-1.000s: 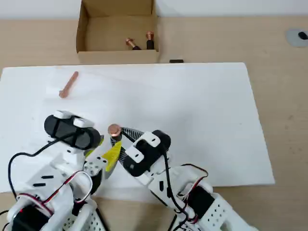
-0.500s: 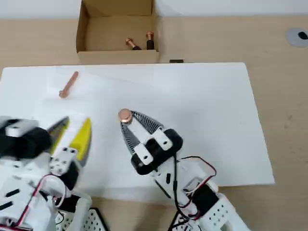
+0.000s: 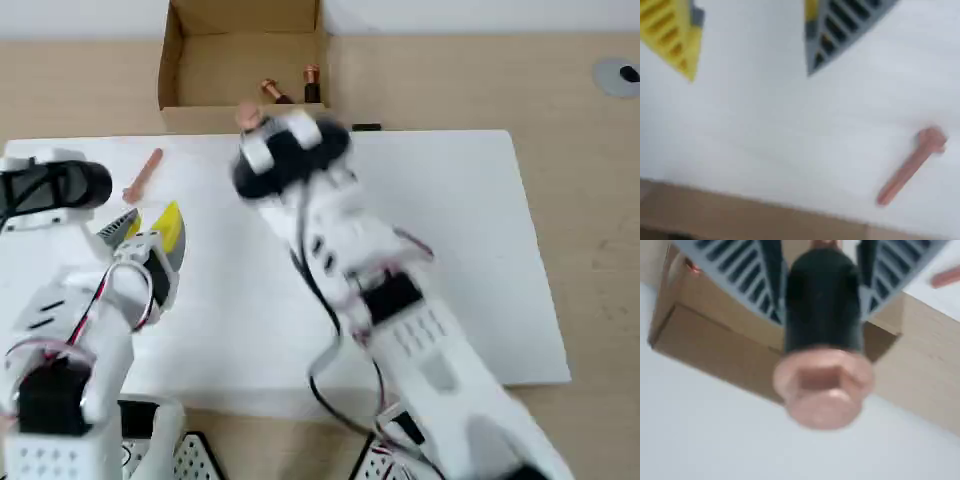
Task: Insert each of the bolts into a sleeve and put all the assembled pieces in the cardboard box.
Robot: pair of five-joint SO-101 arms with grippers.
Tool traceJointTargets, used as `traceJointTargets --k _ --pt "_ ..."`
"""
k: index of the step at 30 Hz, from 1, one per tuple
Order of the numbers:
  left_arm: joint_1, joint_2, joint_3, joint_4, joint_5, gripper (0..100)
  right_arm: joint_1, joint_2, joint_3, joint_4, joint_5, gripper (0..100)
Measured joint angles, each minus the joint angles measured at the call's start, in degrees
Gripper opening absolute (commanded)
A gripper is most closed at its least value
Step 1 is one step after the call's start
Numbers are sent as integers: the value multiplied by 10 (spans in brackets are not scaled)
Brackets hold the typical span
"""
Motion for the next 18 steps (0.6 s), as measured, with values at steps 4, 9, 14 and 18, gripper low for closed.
traceJointTargets --k 4,9,14,18 --pt "-38 0 62 -45 0 161 28 172 -138 0 0 10" --pt "-69 4 106 -69 0 161 65 364 -307 0 0 10" --pt "-69 4 166 -97 0 158 96 533 -451 0 0 10" --pt "-69 4 206 -97 -33 157 111 639 -554 27 0 10"
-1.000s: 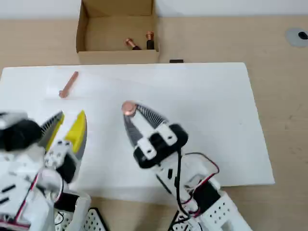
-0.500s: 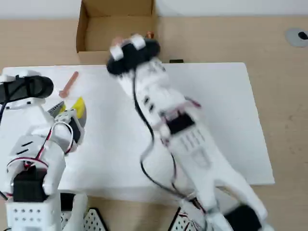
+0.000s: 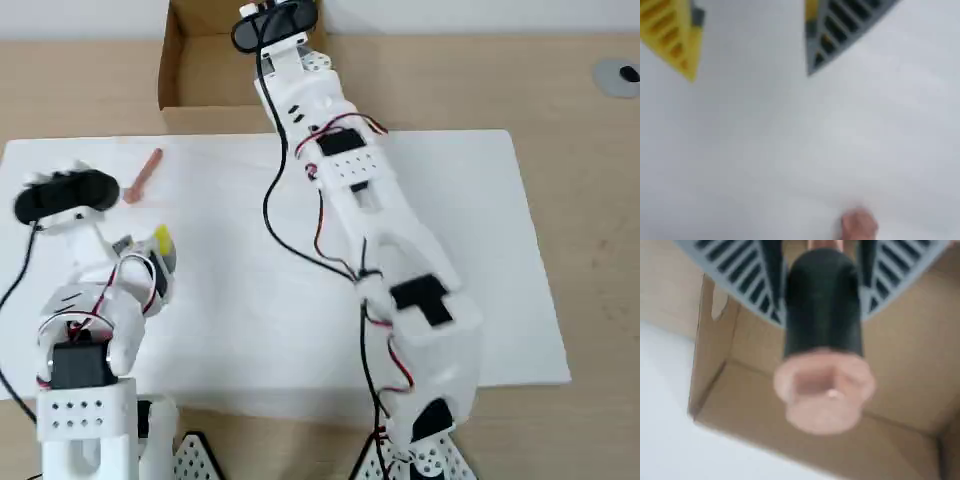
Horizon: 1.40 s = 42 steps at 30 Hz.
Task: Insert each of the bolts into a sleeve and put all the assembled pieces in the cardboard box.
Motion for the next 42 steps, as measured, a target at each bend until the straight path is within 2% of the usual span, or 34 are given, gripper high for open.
traceJointTargets --k 4,9,18,20,25,30,36,40,42 --pt "0 0 40 -8 -15 157 4 99 -104 17 0 10" --pt "0 0 88 -58 -15 157 11 224 -242 61 0 12" --pt "0 0 149 -113 38 157 33 411 -494 157 0 14" --pt "0 0 156 -113 39 157 34 436 -541 185 0 42" --pt "17 0 185 -140 39 157 34 473 -638 265 10 187" --pt "21 0 193 -156 39 157 34 483 -702 306 18 202" --pt "21 0 196 -156 39 157 34 483 -747 355 19 186" --pt "21 0 213 -171 39 157 34 483 -806 424 11 6" --pt "21 0 223 -187 39 157 34 482 -829 469 -6 21"
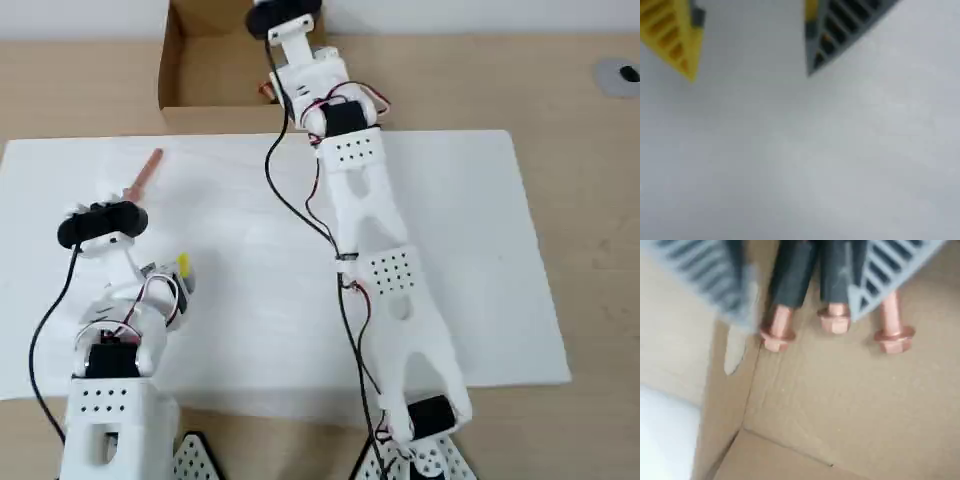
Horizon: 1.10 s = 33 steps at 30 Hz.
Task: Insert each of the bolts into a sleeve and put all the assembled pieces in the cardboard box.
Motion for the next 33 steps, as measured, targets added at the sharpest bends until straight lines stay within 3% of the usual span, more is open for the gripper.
traceJointTargets --k 6,11,14,20,23,27,33 --pt "0 0 8 -3 0 151 0 -55 -6 182 -63 12" --pt "0 0 -11 69 0 11 0 -161 -7 356 -84 12" --pt "0 -17 -40 118 0 12 0 -231 -8 433 -84 12" --pt "0 -113 -55 236 -8 13 14 -356 0 450 -84 10" --pt "0 -182 -55 263 -63 13 33 -416 57 450 -84 10" --pt "0 -279 -55 282 -120 13 43 -538 211 450 -84 10" --pt "-33 -306 -55 301 -122 23 44 -789 554 450 -84 10"
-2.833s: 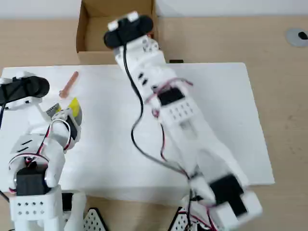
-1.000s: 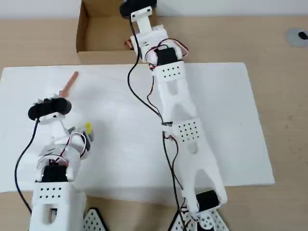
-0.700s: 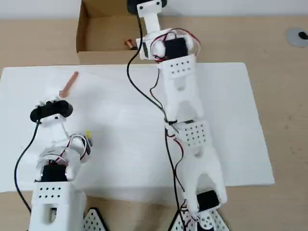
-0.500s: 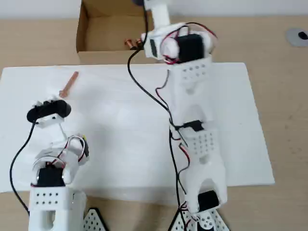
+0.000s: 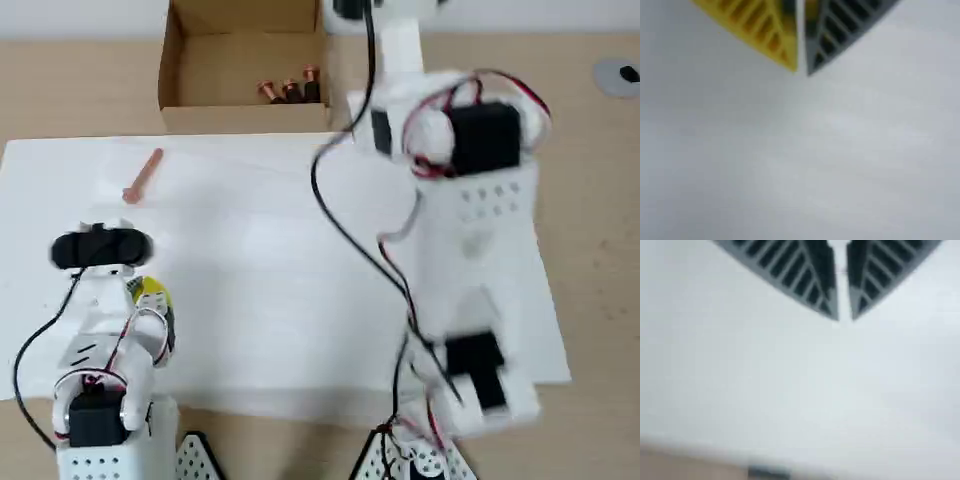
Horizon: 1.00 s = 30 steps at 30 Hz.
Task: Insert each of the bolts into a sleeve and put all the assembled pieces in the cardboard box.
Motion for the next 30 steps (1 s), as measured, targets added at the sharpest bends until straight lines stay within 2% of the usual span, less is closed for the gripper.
traceJointTargets --k 4,9,12,15,23,26,30 --pt "-53 17 0 -62 41 136 0 -163 211 -24 0 10" --pt "-66 121 -33 -136 47 118 0 -347 427 -83 0 10" --pt "-72 236 -94 -198 61 120 0 -447 538 -107 0 10" --pt "-72 375 -186 -227 83 118 0 -532 623 -125 0 10" --pt "-62 760 -424 -229 111 118 0 -709 787 -154 0 10" --pt "-47 858 -502 -201 78 117 0 -772 827 -154 0 10" --pt "-41 946 -587 -146 -1 117 0 -825 873 -154 0 10"
